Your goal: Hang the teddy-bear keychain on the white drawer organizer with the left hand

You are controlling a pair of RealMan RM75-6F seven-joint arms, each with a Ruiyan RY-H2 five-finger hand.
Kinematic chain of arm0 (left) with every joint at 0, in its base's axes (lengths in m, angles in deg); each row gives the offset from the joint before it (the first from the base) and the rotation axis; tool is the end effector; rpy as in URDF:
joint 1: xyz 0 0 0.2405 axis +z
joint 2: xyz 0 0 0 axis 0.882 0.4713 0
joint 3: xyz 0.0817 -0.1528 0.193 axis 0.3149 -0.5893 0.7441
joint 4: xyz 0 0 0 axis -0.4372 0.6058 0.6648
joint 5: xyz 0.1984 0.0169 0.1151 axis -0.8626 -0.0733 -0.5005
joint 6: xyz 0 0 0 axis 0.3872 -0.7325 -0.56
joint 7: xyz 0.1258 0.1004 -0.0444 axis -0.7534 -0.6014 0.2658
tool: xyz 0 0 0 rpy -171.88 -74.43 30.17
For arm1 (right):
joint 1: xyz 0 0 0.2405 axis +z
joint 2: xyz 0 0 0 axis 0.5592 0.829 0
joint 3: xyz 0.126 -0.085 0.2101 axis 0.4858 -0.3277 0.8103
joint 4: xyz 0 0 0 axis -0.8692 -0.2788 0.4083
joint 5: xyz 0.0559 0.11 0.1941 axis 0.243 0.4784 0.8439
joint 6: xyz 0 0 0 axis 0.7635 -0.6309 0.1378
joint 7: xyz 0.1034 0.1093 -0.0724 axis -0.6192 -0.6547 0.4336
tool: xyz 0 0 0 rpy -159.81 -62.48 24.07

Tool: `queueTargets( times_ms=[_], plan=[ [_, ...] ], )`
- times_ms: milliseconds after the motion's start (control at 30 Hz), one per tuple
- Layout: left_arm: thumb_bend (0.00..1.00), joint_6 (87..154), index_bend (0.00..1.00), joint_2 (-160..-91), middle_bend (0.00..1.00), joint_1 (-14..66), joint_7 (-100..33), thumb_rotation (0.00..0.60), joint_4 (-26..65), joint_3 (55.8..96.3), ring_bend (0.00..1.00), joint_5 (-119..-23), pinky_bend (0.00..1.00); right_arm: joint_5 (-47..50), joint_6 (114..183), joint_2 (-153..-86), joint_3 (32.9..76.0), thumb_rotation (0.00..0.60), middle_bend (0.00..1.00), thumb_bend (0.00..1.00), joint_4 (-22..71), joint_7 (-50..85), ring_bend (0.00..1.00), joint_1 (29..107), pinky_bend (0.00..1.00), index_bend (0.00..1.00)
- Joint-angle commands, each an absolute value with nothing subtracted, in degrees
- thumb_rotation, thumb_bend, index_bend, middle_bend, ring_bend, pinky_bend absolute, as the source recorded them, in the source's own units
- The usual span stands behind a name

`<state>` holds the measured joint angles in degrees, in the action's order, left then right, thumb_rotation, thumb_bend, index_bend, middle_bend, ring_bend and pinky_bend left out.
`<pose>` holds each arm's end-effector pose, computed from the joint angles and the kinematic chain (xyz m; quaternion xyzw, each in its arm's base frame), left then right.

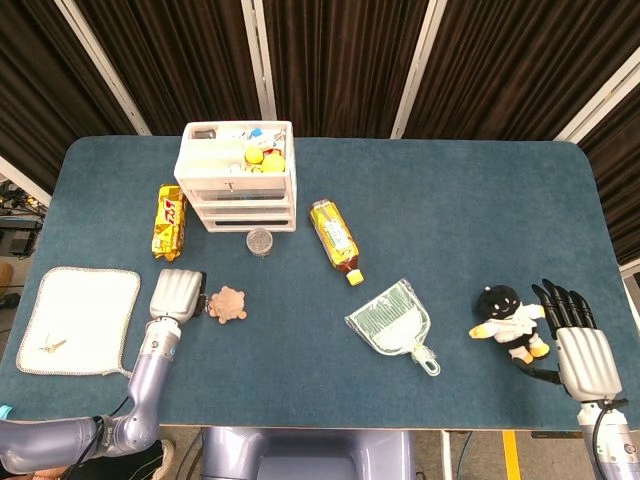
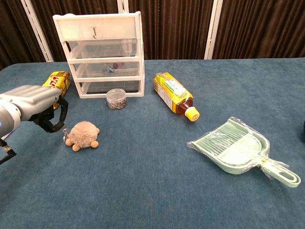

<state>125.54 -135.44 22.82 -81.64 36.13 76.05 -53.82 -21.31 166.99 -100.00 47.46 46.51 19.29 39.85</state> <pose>-0.1851 0.3414 -0.0501 -0.7122 -0.3664 -0.2293 0.5531 -0.3047 -0.2114 0.1297 0.5937 -0.4127 0.4023 0.5615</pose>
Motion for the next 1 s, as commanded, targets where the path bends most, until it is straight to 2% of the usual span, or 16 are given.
queueTargets(
  times_ms=[33,567,1000],
  plan=[
    [0.44,125.9,0.55,-133.8,1.00,21.8,-82.1,0.600,36.3,77.4,0.93,-58.9,0.77,-21.3,167.0,-100.0,47.5,0.600,0.00,0.06,46.5,19.3,0.00,39.8,0.00,0.00],
    [0.44,125.7,0.56,-130.1,1.00,19.2,-82.5,0.600,36.9,76.1,0.93,-66.3,0.77,-21.3,167.0,-100.1,47.5,0.600,0.00,0.06,46.5,19.5,0.00,39.8,0.00,0.00],
    [0.44,124.7,0.58,-126.9,1.00,14.9,-84.7,0.600,37.6,72.8,0.93,-71.1,0.77,-21.1,167.1,-100.2,47.6,0.600,0.00,0.06,46.5,19.5,0.00,39.8,0.00,0.00]
  ],
)
